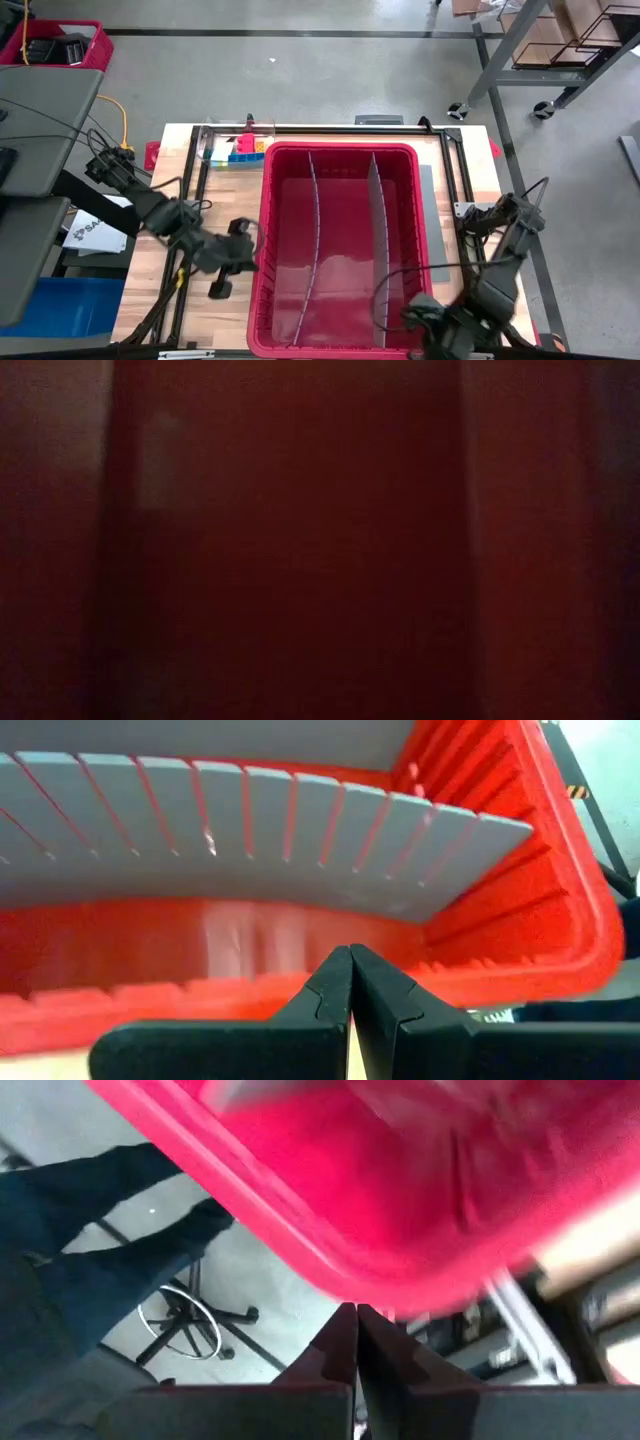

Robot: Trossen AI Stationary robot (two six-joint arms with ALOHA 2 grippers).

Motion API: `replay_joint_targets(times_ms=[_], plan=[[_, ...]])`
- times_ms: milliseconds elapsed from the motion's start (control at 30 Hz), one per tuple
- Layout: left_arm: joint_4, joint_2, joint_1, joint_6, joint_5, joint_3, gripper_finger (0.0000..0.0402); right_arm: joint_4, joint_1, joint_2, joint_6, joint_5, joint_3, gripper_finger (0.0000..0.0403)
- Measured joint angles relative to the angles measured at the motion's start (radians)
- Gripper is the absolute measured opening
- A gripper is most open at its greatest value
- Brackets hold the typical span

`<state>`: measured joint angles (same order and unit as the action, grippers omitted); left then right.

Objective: Sort blocks
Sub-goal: Assemble the bin divider into the red bin

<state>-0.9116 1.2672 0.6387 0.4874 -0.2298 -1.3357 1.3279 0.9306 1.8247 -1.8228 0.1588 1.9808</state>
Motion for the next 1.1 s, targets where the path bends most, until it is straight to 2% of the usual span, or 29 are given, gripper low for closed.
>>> replay_joint_targets(times_ms=[233,333,400,567,667,800,967,1100], plan=[[0.005,0.031,-0.084,-0.128,0.065,0.000,0.0000,0.098,0.144,0.065,-0.274,0.016,0.000,0.0000],[0.050,0.097,-0.098,-0.167,0.103,-0.002,0.0000,0.182,0.168,0.100,-0.281,0.024,0.001,0.0000],[0.079,0.156,-0.112,-0.175,0.123,0.000,0.0000,0.220,0.160,0.113,-0.278,-0.015,0.000,0.0000],[0.152,0.300,-0.122,-0.114,0.158,0.000,0.0000,0.244,0.131,0.106,-0.264,-0.080,0.000,0.0000],[0.177,0.374,-0.116,-0.064,0.269,-0.001,0.0000,0.233,0.123,0.106,-0.260,-0.080,0.000,0.0000],[0.211,0.419,-0.104,-0.014,0.420,-0.006,0.0000,0.211,0.123,0.105,-0.263,-0.080,0.000,0.0000],[0.282,0.456,-0.103,-0.005,0.441,0.002,0.0000,0.212,0.107,0.105,-0.260,-0.091,0.000,0.0000],[0.324,0.466,-0.109,0.012,0.551,-0.001,0.0000,0.213,0.089,0.105,-0.239,-0.095,0.000,0.0000]])
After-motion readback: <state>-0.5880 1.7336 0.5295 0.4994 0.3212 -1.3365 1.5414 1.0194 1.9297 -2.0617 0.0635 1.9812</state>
